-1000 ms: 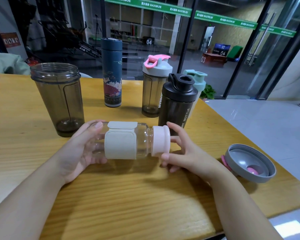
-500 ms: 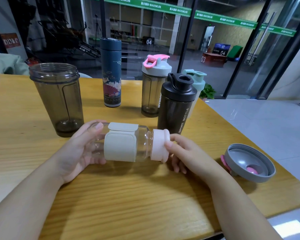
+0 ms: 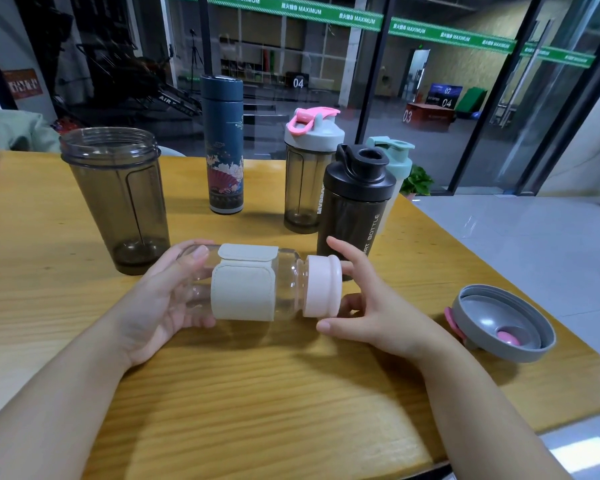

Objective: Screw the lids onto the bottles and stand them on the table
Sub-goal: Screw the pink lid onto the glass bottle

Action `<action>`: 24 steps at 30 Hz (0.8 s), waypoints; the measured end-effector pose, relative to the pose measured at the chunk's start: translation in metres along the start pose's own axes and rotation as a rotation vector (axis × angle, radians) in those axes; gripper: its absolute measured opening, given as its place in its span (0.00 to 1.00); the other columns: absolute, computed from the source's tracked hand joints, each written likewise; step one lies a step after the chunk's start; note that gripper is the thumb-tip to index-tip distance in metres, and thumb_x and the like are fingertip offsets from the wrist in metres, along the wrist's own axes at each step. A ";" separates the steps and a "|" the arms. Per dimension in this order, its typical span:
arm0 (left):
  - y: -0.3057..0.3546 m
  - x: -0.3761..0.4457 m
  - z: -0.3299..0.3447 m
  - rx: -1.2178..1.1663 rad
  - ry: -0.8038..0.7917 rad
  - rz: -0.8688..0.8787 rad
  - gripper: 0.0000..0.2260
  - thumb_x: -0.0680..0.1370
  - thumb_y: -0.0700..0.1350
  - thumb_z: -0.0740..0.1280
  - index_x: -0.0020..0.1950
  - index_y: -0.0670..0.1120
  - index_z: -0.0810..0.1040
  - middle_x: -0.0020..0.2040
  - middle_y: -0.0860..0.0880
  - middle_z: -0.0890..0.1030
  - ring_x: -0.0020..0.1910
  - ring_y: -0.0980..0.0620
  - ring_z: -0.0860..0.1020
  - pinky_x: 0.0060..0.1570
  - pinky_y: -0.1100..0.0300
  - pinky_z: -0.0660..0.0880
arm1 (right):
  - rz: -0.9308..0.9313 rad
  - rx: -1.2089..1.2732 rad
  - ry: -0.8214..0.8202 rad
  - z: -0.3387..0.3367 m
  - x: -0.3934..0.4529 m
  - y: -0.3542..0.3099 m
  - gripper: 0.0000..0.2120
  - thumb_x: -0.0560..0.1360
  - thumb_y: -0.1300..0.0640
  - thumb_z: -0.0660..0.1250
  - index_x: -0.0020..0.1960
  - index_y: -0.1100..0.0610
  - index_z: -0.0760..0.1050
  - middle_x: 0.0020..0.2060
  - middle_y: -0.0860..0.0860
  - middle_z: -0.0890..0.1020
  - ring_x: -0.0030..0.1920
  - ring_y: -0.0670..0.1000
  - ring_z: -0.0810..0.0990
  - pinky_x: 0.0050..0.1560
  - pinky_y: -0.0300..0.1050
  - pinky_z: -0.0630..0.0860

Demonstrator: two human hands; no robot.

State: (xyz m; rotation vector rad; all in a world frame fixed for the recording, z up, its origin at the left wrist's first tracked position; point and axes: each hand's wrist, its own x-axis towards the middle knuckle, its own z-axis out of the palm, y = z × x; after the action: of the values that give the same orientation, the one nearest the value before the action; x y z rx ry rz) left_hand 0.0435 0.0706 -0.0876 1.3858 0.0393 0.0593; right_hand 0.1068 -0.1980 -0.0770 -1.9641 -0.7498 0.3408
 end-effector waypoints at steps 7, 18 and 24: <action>0.000 0.000 0.000 -0.005 0.002 0.001 0.36 0.48 0.66 0.79 0.53 0.55 0.79 0.49 0.46 0.83 0.37 0.48 0.81 0.28 0.56 0.75 | 0.040 0.035 0.023 0.001 0.000 -0.004 0.31 0.70 0.53 0.75 0.64 0.34 0.64 0.53 0.43 0.78 0.36 0.50 0.76 0.37 0.44 0.77; 0.000 0.000 -0.001 0.008 -0.018 0.005 0.37 0.50 0.66 0.78 0.55 0.53 0.78 0.52 0.42 0.82 0.39 0.47 0.81 0.27 0.55 0.75 | 0.167 -0.005 0.064 0.006 0.005 -0.009 0.22 0.72 0.33 0.53 0.35 0.49 0.74 0.37 0.56 0.84 0.23 0.48 0.67 0.36 0.45 0.67; 0.000 0.000 -0.001 -0.002 -0.001 0.004 0.35 0.50 0.66 0.78 0.53 0.55 0.79 0.50 0.44 0.83 0.38 0.48 0.81 0.28 0.56 0.75 | 0.085 -0.003 0.088 0.004 0.007 -0.001 0.27 0.63 0.33 0.64 0.61 0.35 0.66 0.49 0.41 0.78 0.33 0.44 0.75 0.32 0.33 0.70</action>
State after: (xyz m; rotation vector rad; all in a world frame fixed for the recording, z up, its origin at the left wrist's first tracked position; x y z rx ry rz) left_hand 0.0436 0.0715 -0.0874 1.3840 0.0355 0.0621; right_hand 0.1094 -0.1906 -0.0777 -2.0039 -0.6121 0.3021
